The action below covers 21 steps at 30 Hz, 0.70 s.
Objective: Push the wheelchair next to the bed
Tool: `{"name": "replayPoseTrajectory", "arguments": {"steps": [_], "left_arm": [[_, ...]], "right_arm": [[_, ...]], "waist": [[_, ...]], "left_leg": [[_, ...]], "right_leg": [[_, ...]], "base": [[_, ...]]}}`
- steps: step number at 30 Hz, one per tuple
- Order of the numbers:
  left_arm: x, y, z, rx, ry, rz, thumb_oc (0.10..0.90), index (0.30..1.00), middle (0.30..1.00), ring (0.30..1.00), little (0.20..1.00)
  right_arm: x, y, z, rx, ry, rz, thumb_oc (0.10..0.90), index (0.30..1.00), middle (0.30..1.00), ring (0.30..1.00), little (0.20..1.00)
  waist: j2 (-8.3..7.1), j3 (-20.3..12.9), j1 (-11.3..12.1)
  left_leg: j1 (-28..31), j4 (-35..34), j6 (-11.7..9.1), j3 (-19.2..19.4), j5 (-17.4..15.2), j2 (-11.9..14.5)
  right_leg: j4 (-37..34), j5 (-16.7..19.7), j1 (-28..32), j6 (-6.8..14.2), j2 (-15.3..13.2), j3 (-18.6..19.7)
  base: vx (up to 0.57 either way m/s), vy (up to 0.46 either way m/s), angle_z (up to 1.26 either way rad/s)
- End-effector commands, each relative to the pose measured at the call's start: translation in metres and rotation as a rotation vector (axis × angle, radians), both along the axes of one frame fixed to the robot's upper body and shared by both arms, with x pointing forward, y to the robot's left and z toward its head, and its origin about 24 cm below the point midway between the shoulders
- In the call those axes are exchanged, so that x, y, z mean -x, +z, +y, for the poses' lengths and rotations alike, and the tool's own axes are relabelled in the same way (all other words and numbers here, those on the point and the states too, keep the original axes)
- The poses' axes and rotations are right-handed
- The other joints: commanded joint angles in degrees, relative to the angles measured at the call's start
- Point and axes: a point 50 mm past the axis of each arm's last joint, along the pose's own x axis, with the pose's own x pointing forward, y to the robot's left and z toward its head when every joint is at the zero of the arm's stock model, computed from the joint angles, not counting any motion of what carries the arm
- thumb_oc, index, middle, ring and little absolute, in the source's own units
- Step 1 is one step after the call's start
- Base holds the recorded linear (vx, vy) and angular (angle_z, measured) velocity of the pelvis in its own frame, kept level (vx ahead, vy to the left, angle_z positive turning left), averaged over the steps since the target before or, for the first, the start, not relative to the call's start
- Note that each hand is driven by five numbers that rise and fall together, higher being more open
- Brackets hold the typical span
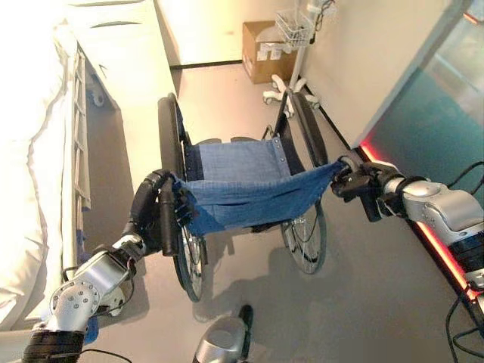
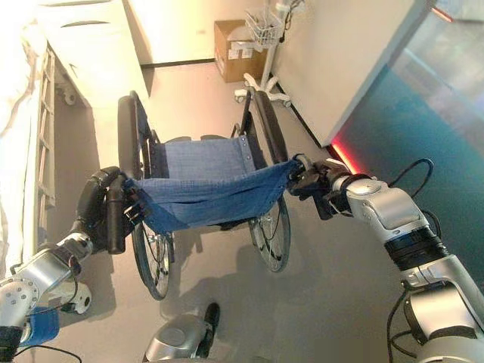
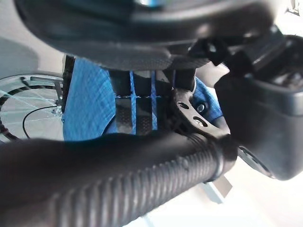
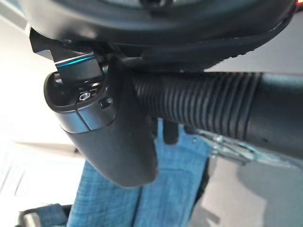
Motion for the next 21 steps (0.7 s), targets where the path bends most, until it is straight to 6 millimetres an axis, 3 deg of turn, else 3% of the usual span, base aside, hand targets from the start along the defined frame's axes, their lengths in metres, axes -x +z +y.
{"name": "replayPoseTrajectory", "arguments": {"steps": [1,3,5,6,7,8,11,12,15,18,19,21], "left_arm": [[-0.02,0.116,-0.011,-0.138,-0.1,-0.526,0.4,0.3,0.3,0.3,0.3],[-0.019,0.121,-0.01,-0.153,-0.107,-0.534,0.4,0.3,0.3,0.3,0.3],[-0.016,0.125,-0.009,-0.163,-0.116,-0.541,0.4,0.3,0.3,0.3,0.3],[-0.015,0.126,-0.008,-0.163,-0.113,-0.541,0.4,0.3,0.3,0.3,0.3],[-0.015,0.124,-0.008,-0.156,-0.106,-0.544,0.4,0.3,0.3,0.3,0.3],[-0.015,0.121,-0.009,-0.148,-0.103,-0.546,0.4,0.3,0.3,0.3,0.3],[-0.017,0.115,-0.013,-0.134,-0.104,-0.546,0.4,0.3,0.3,0.3,0.3],[-0.017,0.114,-0.015,-0.127,-0.102,-0.55,0.4,0.3,0.3,0.3,0.3],[-0.019,0.121,-0.017,-0.139,-0.105,-0.569,0.4,0.3,0.3,0.3,0.3],[-0.018,0.127,-0.018,-0.164,-0.13,-0.584,0.4,0.3,0.3,0.3,0.3],[-0.016,0.126,-0.017,-0.175,-0.136,-0.587,0.4,0.3,0.3,0.3,0.3],[-0.009,0.124,-0.017,-0.189,-0.14,-0.595,0.4,0.3,0.3,0.3,0.3]], "right_arm": [[-0.009,0.043,0.068,-0.151,0.341,-0.235,0.4,0.3,0.3,0.3,0.3],[-0.008,0.043,0.07,-0.139,0.343,-0.244,0.4,0.3,0.3,0.3,0.3],[-0.006,0.047,0.066,-0.119,0.335,-0.257,0.4,0.3,0.3,0.3,0.3],[-0.005,0.049,0.065,-0.117,0.338,-0.26,0.4,0.3,0.3,0.3,0.3],[-0.006,0.054,0.063,-0.111,0.337,-0.269,0.4,0.3,0.3,0.3,0.3],[-0.008,0.056,0.062,-0.105,0.336,-0.274,0.4,0.3,0.3,0.3,0.3],[-0.01,0.062,0.063,-0.086,0.34,-0.279,0.4,0.3,0.3,0.3,0.3],[-0.01,0.066,0.066,-0.08,0.345,-0.283,0.4,0.3,0.3,0.3,0.3],[-0.009,0.074,0.078,-0.089,0.353,-0.295,0.4,0.3,0.3,0.3,0.3],[-0.005,0.079,0.08,-0.097,0.348,-0.301,0.4,0.3,0.3,0.3,0.3],[-0.004,0.083,0.078,-0.106,0.354,-0.296,0.4,0.3,0.3,0.3,0.3],[-0.002,0.086,0.079,-0.106,0.362,-0.288,0.4,0.3,0.3,0.3,0.3]], "waist": [[1.0,-11.84,0.42],[0.97,-11.22,0.13],[1.73,-10.62,0.02],[1.94,-10.48,0.08],[2.49,-9.73,0.14],[3.04,-9.26,0.0],[4.17,-8.67,-0.66],[4.86,-8.56,-1.29],[4.97,-8.15,-2.35],[4.57,-8.35,-2.56],[3.8,-9.12,-2.09],[2.78,-9.76,-1.53]], "left_leg": [[-3.99,-1.24,-6.55,-1.44,2.3,-0.46],[-3.89,0.19,-6.6,-2.34,1.62,-1.07],[-4.87,3.72,-7.92,-4.76,1.41,-0.86],[-5.21,4.62,-8.32,-5.4,1.52,-0.76],[-5.86,8.65,-9.7,-8.44,2.24,-0.83],[-5.83,10.45,-10.54,-10.26,2.57,-0.75],[-4.74,12.94,-11.43,-14.08,1.46,-1.01],[-2.76,13.03,-11.23,-15.89,-1.16,-0.75],[0.6,12.62,-10.98,-18.14,-5.7,1.1],[1.95,12.31,-11.47,-18.84,-5.88,3.39],[2.05,12.57,-11.79,-18.87,-5.97,4.47],[1.54,13.88,-13.04,-19.49,-2.94,6.44]], "right_leg": [[-6.77,22.25,-0.23,-1.34,6.13,-2.51],[-9.68,18.86,0.02,-2.5,4.19,-2.88],[-18.54,12.02,0.85,-6.63,2.21,-4.45],[-20.42,10.63,0.99,-7.47,1.93,-4.67],[-27.14,7.9,1.08,-9.37,0.36,-4.87],[-29.78,7.22,1.09,-9.99,-0.47,-4.53],[-33.89,8.56,-0.14,-9.35,-3.32,-1.56],[-34.93,11.12,-2.39,-8.25,-6.33,0.98],[-36.39,17.41,-6.2,-5.94,-10.14,6.11],[-36.39,16.7,-6.28,-5.14,-9.37,6.37],[-37.44,15.63,-5.2,-4.8,-9.0,5.09],[-36.44,13.12,-4.62,-6.0,-6.79,3.44]], "base": [[0.23,-0.011,0.21],[0.26,-0.025,0.12],[0.27,-0.083,0.25],[0.27,-0.128,0.49],[0.25,-0.121,0.45],[0.22,-0.108,0.4],[0.23,-0.103,0.42],[0.25,-0.158,0.34],[0.28,-0.303,0.52],[0.27,-0.382,0.35],[0.28,-0.373,0.49],[0.34,-0.455,0.71]]}}
